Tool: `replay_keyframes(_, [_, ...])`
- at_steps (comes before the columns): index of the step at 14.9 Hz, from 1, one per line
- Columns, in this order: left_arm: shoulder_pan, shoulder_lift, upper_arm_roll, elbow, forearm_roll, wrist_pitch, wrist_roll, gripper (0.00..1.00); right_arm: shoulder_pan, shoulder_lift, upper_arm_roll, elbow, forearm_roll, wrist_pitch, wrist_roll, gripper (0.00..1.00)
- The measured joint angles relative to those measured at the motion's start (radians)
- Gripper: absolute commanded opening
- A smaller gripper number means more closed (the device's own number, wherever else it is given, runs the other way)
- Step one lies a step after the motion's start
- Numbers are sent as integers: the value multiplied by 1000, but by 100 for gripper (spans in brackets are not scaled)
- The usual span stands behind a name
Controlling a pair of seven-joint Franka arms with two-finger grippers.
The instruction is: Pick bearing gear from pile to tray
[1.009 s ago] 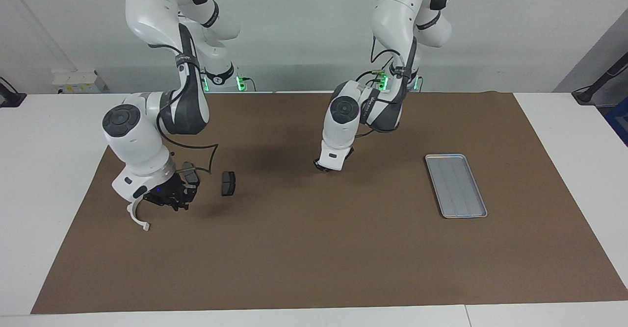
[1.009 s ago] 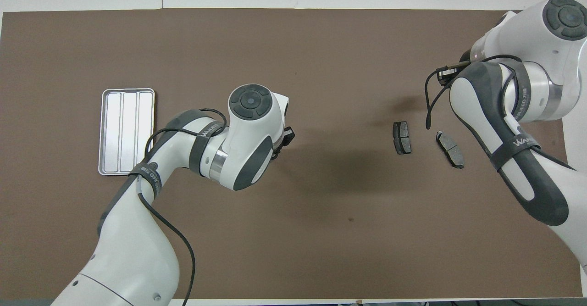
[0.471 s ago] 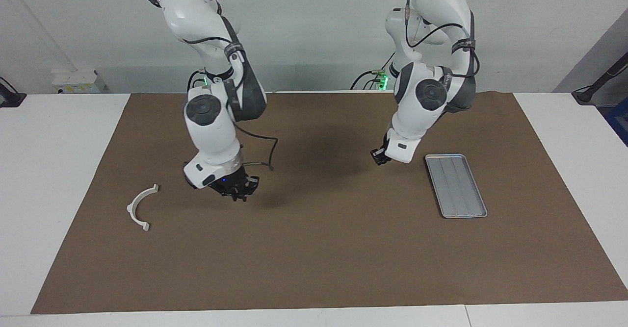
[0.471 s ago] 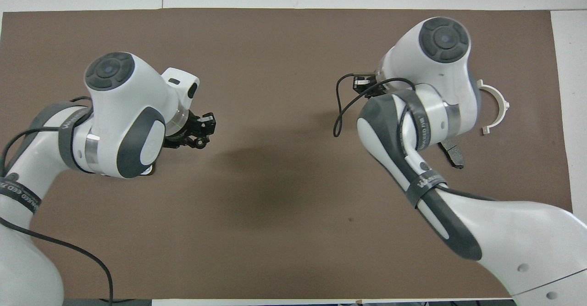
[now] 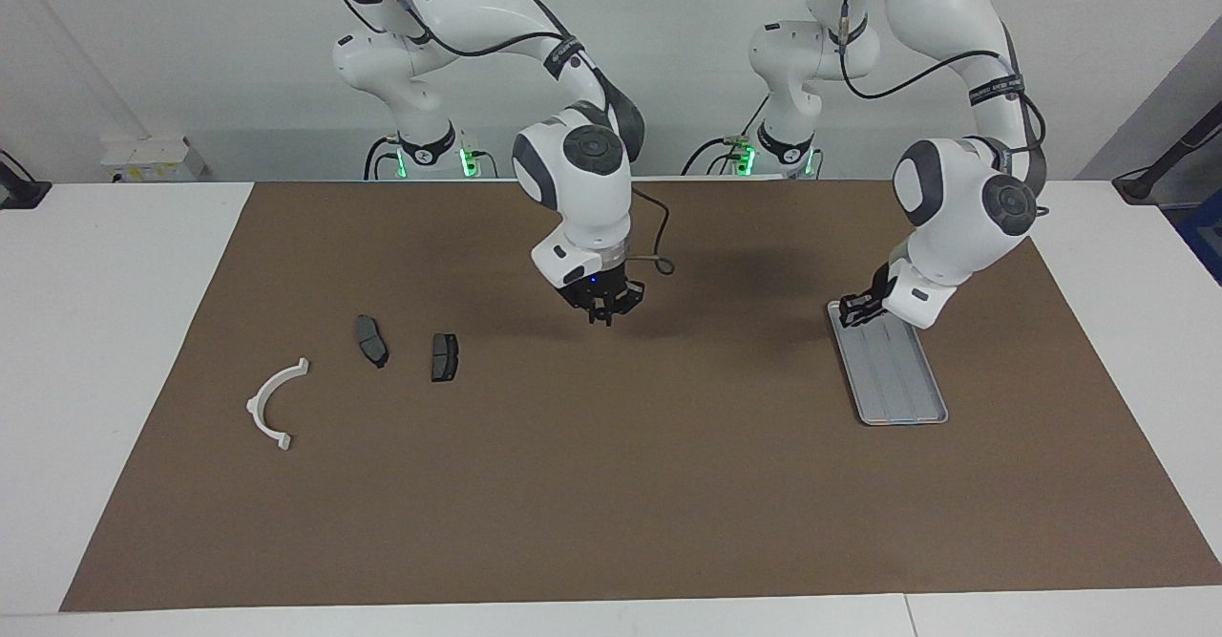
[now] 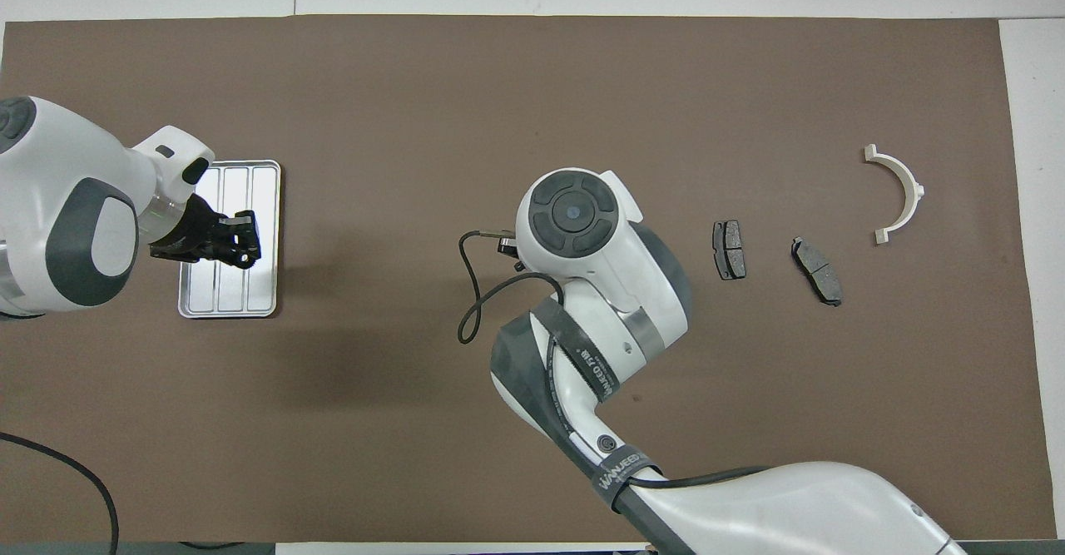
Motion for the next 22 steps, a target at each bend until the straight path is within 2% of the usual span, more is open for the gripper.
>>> replay_keyframes(4, [22, -8, -1, -102, 21, 127, 31, 0, 40, 32, -1, -65, 0, 114, 49, 0])
replay_keyframes(8, [44, -9, -1, -135, 64, 158, 53, 0, 66, 77, -1, -70, 0, 186, 84, 0])
replay_keyframes(11, [45, -11, -2, -168, 65, 186, 55, 0, 74, 89, -1, -69, 0, 193, 93, 0])
replay_keyframes(12, [46, -11, -2, -177, 65, 190, 55, 0, 74, 91, -2, -69, 0, 193, 93, 27])
replay_keyframes(13, [47, -11, -2, -182, 65, 194, 55, 0, 74, 92, -2, -69, 0, 193, 93, 65])
replay_keyframes(14, [47, -12, -2, -185, 66, 198, 55, 0, 74, 92, -2, -69, 0, 193, 93, 85])
replay_keyframes(16, [49, -12, -2, -193, 66, 207, 55, 0, 74, 92, -3, -69, 0, 193, 93, 94])
replay_keyframes(19, [49, -18, -3, -215, 66, 233, 55, 17, 71, 93, -6, -67, 0, 193, 93, 94])
replay_keyframes(21, [49, -23, -4, -223, 66, 240, 55, 47, 64, 92, -14, -53, 0, 193, 93, 94])
replay_keyframes(22, [49, -24, -4, -225, 66, 242, 55, 75, 51, 91, -18, -39, -2, 193, 93, 94])
